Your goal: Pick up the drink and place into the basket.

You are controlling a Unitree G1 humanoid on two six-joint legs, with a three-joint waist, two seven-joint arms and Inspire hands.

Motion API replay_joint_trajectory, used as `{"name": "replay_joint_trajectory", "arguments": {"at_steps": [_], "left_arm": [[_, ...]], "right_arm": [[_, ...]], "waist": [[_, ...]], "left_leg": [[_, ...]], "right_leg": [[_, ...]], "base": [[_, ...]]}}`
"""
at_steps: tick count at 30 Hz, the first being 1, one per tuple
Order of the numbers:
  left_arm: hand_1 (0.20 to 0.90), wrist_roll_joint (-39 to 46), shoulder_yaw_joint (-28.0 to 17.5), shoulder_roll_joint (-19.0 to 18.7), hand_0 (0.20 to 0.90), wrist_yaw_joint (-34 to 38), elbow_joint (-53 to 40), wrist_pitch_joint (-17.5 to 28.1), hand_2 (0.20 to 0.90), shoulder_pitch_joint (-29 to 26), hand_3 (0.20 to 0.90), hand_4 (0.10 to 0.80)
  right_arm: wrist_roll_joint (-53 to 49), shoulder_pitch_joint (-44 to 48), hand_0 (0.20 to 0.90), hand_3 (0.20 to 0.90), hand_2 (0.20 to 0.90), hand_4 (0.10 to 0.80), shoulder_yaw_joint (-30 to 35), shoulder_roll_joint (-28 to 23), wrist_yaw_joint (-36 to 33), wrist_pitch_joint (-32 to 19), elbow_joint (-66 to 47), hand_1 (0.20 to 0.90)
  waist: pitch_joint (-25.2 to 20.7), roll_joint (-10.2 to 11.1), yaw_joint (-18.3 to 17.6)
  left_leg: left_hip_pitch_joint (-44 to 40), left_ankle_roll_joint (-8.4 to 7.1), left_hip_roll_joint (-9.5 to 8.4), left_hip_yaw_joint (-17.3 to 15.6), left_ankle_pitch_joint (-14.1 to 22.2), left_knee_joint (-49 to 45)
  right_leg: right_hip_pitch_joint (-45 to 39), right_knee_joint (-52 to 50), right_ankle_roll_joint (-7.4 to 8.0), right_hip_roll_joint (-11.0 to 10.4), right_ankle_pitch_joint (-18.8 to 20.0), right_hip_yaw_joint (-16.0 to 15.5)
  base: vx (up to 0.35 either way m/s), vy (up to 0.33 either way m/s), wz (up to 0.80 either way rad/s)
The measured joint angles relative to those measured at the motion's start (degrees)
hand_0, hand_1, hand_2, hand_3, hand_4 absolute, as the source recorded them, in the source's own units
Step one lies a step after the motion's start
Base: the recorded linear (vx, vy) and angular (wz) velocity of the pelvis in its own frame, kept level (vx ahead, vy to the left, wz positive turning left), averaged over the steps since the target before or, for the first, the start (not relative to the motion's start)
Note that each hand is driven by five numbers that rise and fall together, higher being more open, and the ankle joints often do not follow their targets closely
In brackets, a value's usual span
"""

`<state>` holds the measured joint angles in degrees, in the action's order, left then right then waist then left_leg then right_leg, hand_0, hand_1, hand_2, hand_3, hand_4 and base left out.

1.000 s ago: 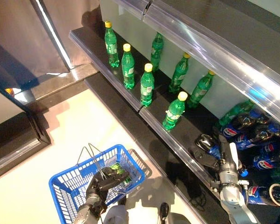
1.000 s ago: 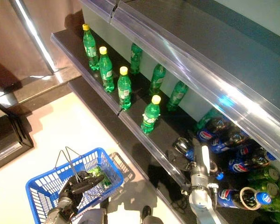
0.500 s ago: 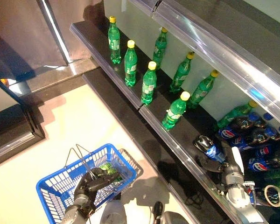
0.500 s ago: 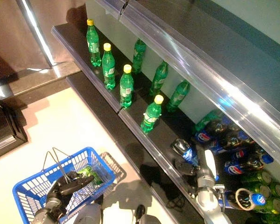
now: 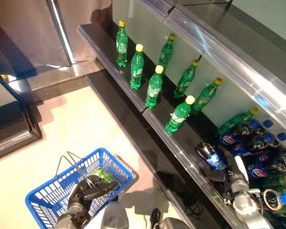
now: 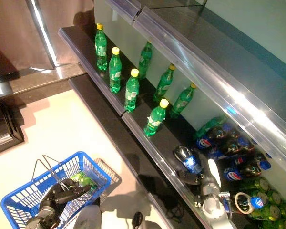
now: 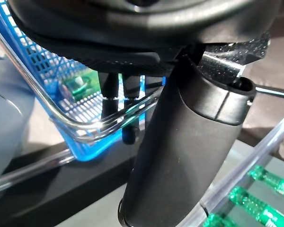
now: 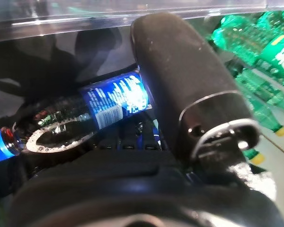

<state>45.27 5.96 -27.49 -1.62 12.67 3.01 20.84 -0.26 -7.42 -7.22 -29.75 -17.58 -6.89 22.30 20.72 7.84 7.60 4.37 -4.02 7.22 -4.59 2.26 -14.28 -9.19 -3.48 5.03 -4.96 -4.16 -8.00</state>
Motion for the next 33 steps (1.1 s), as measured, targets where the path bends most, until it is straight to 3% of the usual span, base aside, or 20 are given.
{"name": "replay_joint_trajectory", "arguments": {"at_steps": [14,21,33], "left_arm": [[0.300,0.80,0.11,-5.23,0.300,-3.21,-4.79,0.06,0.300,-2.61,0.200,0.100],[0.300,1.00,0.09,-5.42,0.300,-3.21,-4.97,0.11,0.300,-5.19,0.200,0.100],[0.300,1.06,-0.05,-6.39,0.300,-4.87,-4.98,0.10,0.300,-4.97,0.200,0.100]], "right_arm": [[-0.50,5.81,0.900,0.900,0.900,0.800,0.04,-0.08,-6.76,-0.23,1.13,0.900],[-1.38,7.59,0.900,0.900,0.900,0.800,0.50,-1.21,-9.83,-0.18,0.53,0.900],[-2.44,7.65,0.900,0.900,0.900,0.800,1.88,-1.43,-10.07,2.56,-1.25,0.900]], "waist": [[5.30,-1.81,0.25],[7.21,-2.51,0.17],[8.60,-2.82,0.20]], "left_leg": [[8.18,0.14,1.39,1.04,0.16,-5.15],[10.71,0.13,1.60,1.35,0.15,-5.96],[10.37,0.41,1.63,1.30,0.28,-6.76]], "right_leg": [[8.10,-4.97,0.03,0.64,-0.41,-0.97],[10.57,-5.55,0.19,0.87,-0.51,-0.98],[9.99,-5.39,-0.15,0.93,-0.47,-1.00]], "base": [[-0.082,-0.078,0.00],[-0.037,-0.030,-0.02],[0.057,-0.029,0.00]]}}
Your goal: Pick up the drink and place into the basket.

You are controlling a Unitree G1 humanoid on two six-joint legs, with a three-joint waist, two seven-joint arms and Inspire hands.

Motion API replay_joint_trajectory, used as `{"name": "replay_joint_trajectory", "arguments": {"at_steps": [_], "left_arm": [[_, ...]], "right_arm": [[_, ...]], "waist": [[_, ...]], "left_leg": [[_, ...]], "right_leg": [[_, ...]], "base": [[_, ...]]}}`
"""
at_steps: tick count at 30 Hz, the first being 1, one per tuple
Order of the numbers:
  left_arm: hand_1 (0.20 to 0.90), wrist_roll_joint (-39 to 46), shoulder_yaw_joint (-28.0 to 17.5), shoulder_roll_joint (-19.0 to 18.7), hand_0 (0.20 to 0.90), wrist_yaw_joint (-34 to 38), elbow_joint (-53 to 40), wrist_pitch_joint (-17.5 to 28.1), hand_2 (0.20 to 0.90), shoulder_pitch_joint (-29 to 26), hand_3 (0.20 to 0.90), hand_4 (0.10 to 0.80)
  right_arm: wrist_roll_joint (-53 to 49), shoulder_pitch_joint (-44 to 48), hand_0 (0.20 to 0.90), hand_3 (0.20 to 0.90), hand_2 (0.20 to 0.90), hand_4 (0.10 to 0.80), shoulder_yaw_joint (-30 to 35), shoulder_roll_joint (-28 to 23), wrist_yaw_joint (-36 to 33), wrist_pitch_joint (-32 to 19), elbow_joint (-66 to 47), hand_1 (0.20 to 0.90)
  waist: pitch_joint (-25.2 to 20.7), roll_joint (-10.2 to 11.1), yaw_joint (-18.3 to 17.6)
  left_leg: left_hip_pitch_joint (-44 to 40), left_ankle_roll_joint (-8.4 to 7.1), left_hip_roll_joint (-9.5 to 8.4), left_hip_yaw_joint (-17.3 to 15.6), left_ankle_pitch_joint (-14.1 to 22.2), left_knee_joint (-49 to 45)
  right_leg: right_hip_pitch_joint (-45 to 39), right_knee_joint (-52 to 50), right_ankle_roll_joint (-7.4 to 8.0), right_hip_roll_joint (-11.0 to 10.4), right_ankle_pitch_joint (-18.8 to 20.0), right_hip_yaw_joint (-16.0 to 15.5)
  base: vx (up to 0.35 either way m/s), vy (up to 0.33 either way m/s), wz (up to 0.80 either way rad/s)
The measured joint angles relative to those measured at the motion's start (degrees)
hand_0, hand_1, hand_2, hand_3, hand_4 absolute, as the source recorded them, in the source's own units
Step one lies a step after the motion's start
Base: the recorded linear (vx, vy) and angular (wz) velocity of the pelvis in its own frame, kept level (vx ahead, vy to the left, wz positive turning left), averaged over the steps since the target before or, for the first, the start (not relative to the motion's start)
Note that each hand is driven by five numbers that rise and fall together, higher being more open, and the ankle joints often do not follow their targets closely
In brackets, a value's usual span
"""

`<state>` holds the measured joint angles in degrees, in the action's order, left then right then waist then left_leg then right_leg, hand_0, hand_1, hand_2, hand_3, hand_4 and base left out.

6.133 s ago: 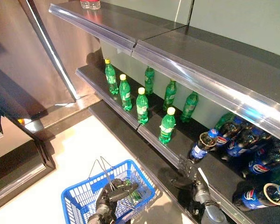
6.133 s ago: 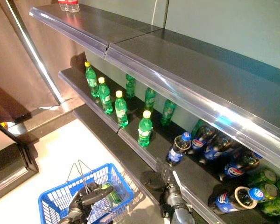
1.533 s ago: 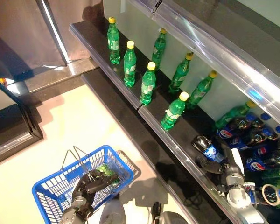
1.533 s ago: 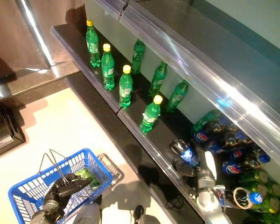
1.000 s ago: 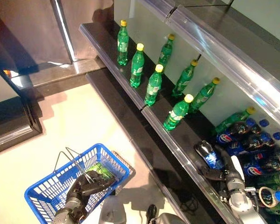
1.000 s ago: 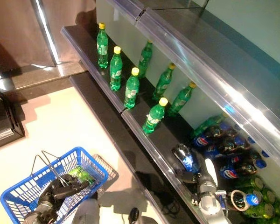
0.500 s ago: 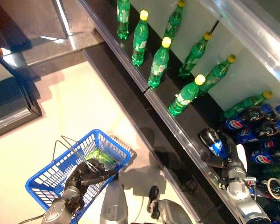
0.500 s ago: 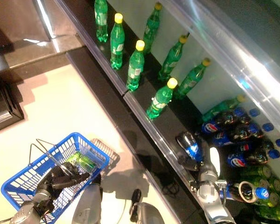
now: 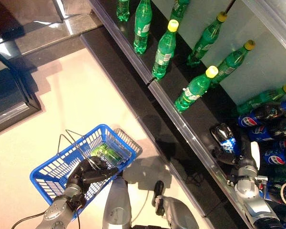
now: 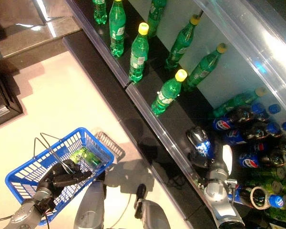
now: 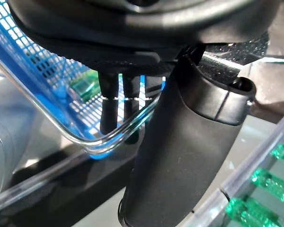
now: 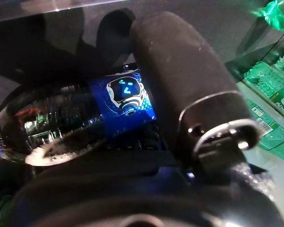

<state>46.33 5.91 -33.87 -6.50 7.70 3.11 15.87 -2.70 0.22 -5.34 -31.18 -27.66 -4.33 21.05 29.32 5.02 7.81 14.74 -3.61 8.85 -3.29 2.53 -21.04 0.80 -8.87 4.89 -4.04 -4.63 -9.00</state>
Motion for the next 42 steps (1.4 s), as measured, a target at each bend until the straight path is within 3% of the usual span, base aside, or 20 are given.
{"name": "replay_joint_trajectory", "arguments": {"at_steps": [20,22,23,24,25,33,42], "left_arm": [[0.300,0.23,-0.37,-4.06,0.300,-3.36,-0.29,-0.30,0.300,1.54,0.200,0.100],[0.300,0.23,-0.35,-4.99,0.300,-3.37,-0.29,-0.53,0.300,1.58,0.200,0.100],[0.300,0.23,-0.35,-5.36,0.300,-3.37,-0.29,-0.69,0.300,1.59,0.200,0.100],[0.300,0.23,-0.35,-5.50,0.300,-3.37,-0.29,-0.74,0.300,1.60,0.200,0.100],[0.300,0.24,-0.35,-5.78,0.300,-3.37,-0.29,-0.96,0.300,1.57,0.200,0.100],[0.300,1.08,-0.10,-6.15,0.300,-3.36,-0.27,-1.30,0.300,1.51,0.200,0.100],[0.300,1.06,0.27,-6.15,0.300,-3.43,-0.27,-1.31,0.300,0.79,0.200,0.100]], "right_arm": [[-3.50,2.59,0.900,0.900,0.900,0.800,-0.06,-0.24,4.09,7.93,7.14,0.900],[-4.67,3.52,0.773,0.752,0.773,0.652,-0.13,-0.54,4.66,8.13,8.43,0.773],[-4.90,3.89,0.566,0.510,0.566,0.410,-0.13,-0.56,4.74,8.14,9.01,0.566],[-4.95,4.02,0.566,0.510,0.566,0.410,-0.13,-0.58,4.80,8.17,9.20,0.566],[-4.95,4.53,0.300,0.200,0.300,0.100,-0.13,-0.62,4.98,8.27,10.06,0.300],[-5.14,8.15,0.300,0.200,0.300,0.100,0.14,-3.58,4.68,10.11,16.90,0.300],[-5.31,8.08,0.300,0.200,0.300,0.100,0.70,-2.86,4.51,10.11,17.52,0.300]], "waist": [[0.45,-0.26,1.63],[0.45,-0.25,1.72],[0.45,-0.26,1.77],[0.45,-0.26,1.82],[0.46,-0.27,1.89],[0.79,-0.85,3.16],[0.98,-1.18,3.04]], "left_leg": [[-2.63,-0.36,0.30,0.38,0.81,-0.98],[-2.62,-0.38,0.27,0.61,0.81,-1.11],[-2.62,-0.38,0.27,0.67,0.81,-1.16],[-2.61,-0.38,0.26,0.70,0.81,-1.17],[-2.58,-0.38,0.25,0.75,0.81,-1.25],[-1.65,-0.39,-0.10,1.21,0.77,-1.20],[-2.96,-0.22,-0.13,1.16,0.66,-0.95]], "right_leg": [[-2.54,-1.24,0.51,0.05,-0.60,-0.45],[-2.55,-1.52,0.54,0.05,-0.66,-0.64],[-2.54,-1.65,0.54,0.04,-0.68,-0.69],[-2.50,-1.77,0.55,0.04,-0.72,-0.71],[-2.48,-1.90,0.54,0.03,-0.77,-0.76],[-1.91,-2.07,0.46,-0.21,-1.18,-1.68],[-3.11,-2.48,0.08,-0.28,-1.31,-2.05]], "base": [[0.025,-0.040,0.01],[0.023,-0.034,0.05],[0.013,-0.023,0.04],[0.000,0.000,0.00],[0.000,0.000,0.00],[0.000,0.010,0.04],[0.029,0.012,-0.01]]}}
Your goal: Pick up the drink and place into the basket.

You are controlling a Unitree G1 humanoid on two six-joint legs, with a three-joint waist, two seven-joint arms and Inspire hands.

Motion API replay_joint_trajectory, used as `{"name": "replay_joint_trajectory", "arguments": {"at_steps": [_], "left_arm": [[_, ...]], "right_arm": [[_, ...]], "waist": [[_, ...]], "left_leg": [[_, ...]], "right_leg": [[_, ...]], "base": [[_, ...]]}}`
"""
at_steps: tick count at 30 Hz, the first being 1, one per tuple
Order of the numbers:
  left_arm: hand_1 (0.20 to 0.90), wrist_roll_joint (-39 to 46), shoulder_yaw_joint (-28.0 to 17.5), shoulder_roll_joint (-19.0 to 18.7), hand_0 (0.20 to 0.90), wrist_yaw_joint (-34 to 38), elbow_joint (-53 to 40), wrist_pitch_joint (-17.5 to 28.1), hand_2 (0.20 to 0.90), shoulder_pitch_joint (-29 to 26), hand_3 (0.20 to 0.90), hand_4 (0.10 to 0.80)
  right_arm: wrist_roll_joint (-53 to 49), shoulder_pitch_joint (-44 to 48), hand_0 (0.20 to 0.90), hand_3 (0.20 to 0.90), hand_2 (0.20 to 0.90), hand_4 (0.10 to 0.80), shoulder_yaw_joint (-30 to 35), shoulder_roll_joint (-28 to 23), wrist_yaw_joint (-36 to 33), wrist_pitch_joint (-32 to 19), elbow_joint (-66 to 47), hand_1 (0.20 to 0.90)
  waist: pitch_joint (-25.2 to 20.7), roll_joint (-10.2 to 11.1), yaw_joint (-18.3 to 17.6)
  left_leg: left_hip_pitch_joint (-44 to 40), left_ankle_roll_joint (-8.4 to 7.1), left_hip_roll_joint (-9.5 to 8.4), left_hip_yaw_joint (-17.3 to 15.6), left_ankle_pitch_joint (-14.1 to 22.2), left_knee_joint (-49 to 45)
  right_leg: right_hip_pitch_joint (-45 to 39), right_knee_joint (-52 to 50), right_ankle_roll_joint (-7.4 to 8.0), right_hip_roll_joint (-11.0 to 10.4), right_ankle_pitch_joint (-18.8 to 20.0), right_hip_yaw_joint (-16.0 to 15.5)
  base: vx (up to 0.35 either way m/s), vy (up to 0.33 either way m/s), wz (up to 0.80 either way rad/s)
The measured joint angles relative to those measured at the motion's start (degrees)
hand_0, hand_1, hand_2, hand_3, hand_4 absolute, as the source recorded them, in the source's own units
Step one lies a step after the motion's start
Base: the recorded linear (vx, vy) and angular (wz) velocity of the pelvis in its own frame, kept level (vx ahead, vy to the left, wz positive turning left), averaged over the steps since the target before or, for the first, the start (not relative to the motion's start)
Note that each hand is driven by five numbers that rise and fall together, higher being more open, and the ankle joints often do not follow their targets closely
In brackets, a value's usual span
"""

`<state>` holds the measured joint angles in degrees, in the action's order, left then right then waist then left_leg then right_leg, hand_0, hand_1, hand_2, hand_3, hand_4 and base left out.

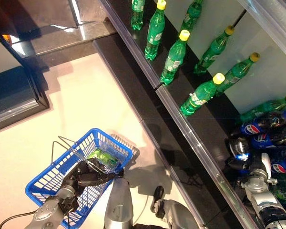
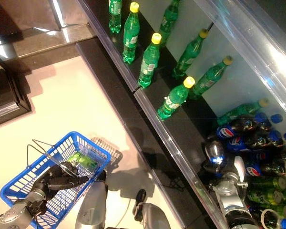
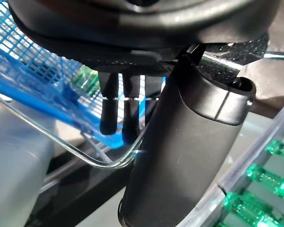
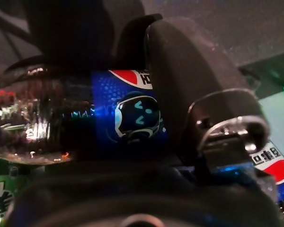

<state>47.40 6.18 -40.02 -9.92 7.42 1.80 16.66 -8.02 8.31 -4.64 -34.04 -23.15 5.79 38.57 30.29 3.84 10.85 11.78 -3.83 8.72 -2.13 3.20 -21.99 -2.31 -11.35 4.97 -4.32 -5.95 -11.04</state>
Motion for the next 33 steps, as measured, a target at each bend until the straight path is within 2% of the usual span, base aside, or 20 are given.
{"name": "replay_joint_trajectory", "arguments": {"at_steps": [9,23,33], "left_arm": [[0.300,-0.01,0.01,0.26,0.300,-0.90,-0.03,-0.07,0.300,0.97,0.200,0.100],[0.300,-0.01,-0.09,1.49,0.300,-2.12,-1.89,-0.51,0.300,4.17,0.200,0.100],[0.300,0.01,-1.73,3.49,0.300,-2.11,-3.09,-1.21,0.300,6.55,0.200,0.100]], "right_arm": [[0.66,-2.15,0.300,0.200,0.300,0.100,-0.29,0.11,-0.31,0.03,-2.65,0.300],[10.09,-13.36,0.300,0.200,0.300,0.100,-0.73,2.81,-2.43,-0.28,-18.65,0.300],[15.11,-22.56,0.300,0.200,0.300,0.100,-0.70,2.05,-3.49,-1.50,-37.27,0.300]], "waist": [[0.25,-0.79,-0.05],[0.19,-0.95,-1.20],[0.01,-1.34,-1.71]], "left_leg": [[-1.82,-0.47,-0.02,0.09,0.38,0.37],[-3.24,-0.37,-0.26,-0.35,0.59,-0.03],[-5.35,0.23,-1.08,-2.09,0.99,-0.16]], "right_leg": [[-1.53,-0.47,-0.08,-0.09,-0.54,-0.11],[-2.83,-1.44,0.00,-0.57,-0.71,-0.09],[-4.54,-1.64,1.17,-2.12,-1.39,0.45]], "base": [[0.064,0.025,0.02],[0.043,0.056,0.00],[0.041,0.082,-0.01]]}}
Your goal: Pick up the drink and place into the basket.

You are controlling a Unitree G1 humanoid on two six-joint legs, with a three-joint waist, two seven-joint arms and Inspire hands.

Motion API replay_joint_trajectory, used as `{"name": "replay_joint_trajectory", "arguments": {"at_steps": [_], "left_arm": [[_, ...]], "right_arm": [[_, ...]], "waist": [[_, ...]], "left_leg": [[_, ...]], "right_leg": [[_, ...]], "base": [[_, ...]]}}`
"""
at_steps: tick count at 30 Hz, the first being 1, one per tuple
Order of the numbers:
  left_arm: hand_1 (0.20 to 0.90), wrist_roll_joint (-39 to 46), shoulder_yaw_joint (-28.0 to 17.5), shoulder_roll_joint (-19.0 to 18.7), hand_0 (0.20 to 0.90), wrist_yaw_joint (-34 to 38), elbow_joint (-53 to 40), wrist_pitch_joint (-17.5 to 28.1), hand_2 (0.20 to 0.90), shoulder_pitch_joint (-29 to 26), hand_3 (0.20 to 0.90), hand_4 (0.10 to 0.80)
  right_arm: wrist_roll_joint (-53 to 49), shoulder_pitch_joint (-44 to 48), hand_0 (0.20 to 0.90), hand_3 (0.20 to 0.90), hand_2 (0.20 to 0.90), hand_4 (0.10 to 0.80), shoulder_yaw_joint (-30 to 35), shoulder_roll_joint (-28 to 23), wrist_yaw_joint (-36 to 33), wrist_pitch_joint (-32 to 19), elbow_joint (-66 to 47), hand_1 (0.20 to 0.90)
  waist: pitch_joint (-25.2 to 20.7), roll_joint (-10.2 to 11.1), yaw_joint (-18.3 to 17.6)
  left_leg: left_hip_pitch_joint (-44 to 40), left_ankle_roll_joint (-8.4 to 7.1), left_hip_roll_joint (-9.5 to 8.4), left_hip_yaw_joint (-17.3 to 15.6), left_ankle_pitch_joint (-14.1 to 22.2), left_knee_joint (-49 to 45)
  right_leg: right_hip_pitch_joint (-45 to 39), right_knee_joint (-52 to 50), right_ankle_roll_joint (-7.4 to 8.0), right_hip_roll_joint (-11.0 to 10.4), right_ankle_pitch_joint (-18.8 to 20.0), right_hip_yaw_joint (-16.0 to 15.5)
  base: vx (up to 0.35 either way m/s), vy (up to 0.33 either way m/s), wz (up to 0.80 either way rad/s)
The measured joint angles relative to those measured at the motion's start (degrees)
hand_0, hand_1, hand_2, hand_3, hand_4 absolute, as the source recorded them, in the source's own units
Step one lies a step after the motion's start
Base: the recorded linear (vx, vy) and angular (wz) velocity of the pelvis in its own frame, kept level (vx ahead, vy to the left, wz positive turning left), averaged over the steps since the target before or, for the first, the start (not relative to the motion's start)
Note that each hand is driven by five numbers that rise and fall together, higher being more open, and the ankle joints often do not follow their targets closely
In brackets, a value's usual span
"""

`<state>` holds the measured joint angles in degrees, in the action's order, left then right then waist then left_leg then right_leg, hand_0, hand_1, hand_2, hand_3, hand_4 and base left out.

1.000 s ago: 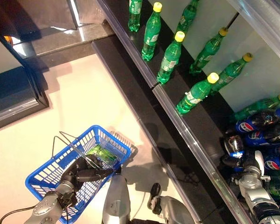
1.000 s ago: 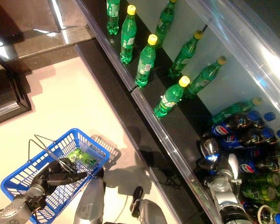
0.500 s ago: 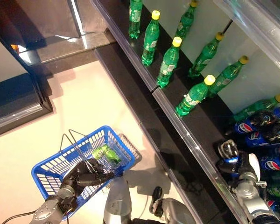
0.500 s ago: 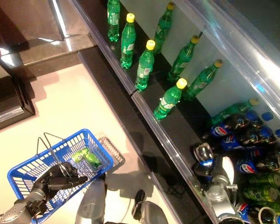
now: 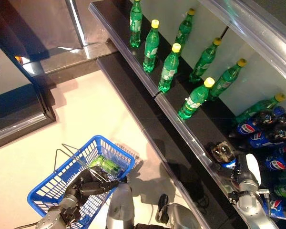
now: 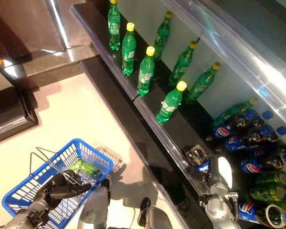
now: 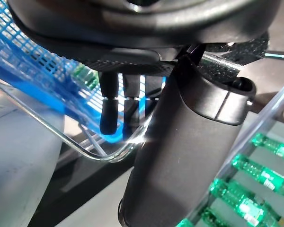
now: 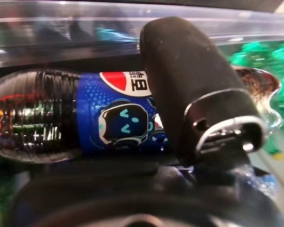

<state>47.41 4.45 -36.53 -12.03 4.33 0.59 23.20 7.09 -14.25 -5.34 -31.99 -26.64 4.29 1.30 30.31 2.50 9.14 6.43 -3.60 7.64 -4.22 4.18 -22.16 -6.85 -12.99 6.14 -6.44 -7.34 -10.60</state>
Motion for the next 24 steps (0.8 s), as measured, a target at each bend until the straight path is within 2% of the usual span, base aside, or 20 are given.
{"name": "replay_joint_trajectory", "arguments": {"at_steps": [5,9,15,18,24], "left_arm": [[0.300,1.16,-0.22,0.10,0.300,-0.09,-1.01,-0.69,0.300,0.56,0.200,0.100],[0.300,4.13,-0.08,0.10,0.300,-1.43,-4.03,-0.70,0.300,0.88,0.200,0.100],[0.300,9.38,2.21,-0.53,0.300,-2.52,-8.58,1.52,0.300,0.12,0.200,0.100],[0.300,13.10,3.66,-0.52,0.300,-2.52,-10.81,1.69,0.300,-3.43,0.200,0.100],[0.300,14.98,4.60,-0.34,0.300,-2.67,-14.25,1.72,0.300,-7.21,0.200,0.100]], "right_arm": [[1.73,-0.65,0.300,0.200,0.300,0.100,0.59,-2.31,-3.12,-1.26,-5.56,0.300],[1.93,-0.57,0.300,0.200,0.300,0.100,4.73,-5.97,-6.25,-2.66,-11.92,0.300],[2.54,2.04,0.300,0.200,0.300,0.100,6.08,-9.66,-8.52,-4.25,-15.86,0.300],[2.46,3.80,0.300,0.200,0.300,0.100,6.06,-9.89,-8.47,-5.87,-17.19,0.300],[1.16,4.75,0.300,0.200,0.300,0.100,5.72,-9.87,-5.26,-7.55,-20.23,0.300]], "waist": [[-0.08,0.02,-0.11],[-0.25,0.04,-0.16],[-1.25,0.11,-1.45],[-1.94,-0.70,-2.34],[-3.53,-2.25,-3.92]], "left_leg": [[-1.37,0.69,-0.78,-0.56,0.42,0.16],[-1.71,0.97,-1.42,-1.42,0.53,0.75],[-3.63,1.36,-2.50,-2.51,0.33,2.56],[-4.44,1.80,-3.05,-3.03,0.01,3.58],[-5.44,2.33,-3.96,-3.34,-0.70,5.39]], "right_leg": [[-1.06,0.12,0.30,-0.90,-0.04,0.16],[-1.06,0.30,0.74,-1.70,0.03,0.45],[-1.89,0.46,1.20,-2.79,0.14,1.44],[-1.98,0.35,1.46,-3.42,0.06,1.63],[-2.05,0.52,1.69,-4.19,0.07,1.72]], "base": [[-0.010,0.095,-0.01],[-0.028,0.131,-0.07],[-0.016,0.136,-0.06],[0.002,0.146,-0.05],[-0.012,0.118,-0.02]]}}
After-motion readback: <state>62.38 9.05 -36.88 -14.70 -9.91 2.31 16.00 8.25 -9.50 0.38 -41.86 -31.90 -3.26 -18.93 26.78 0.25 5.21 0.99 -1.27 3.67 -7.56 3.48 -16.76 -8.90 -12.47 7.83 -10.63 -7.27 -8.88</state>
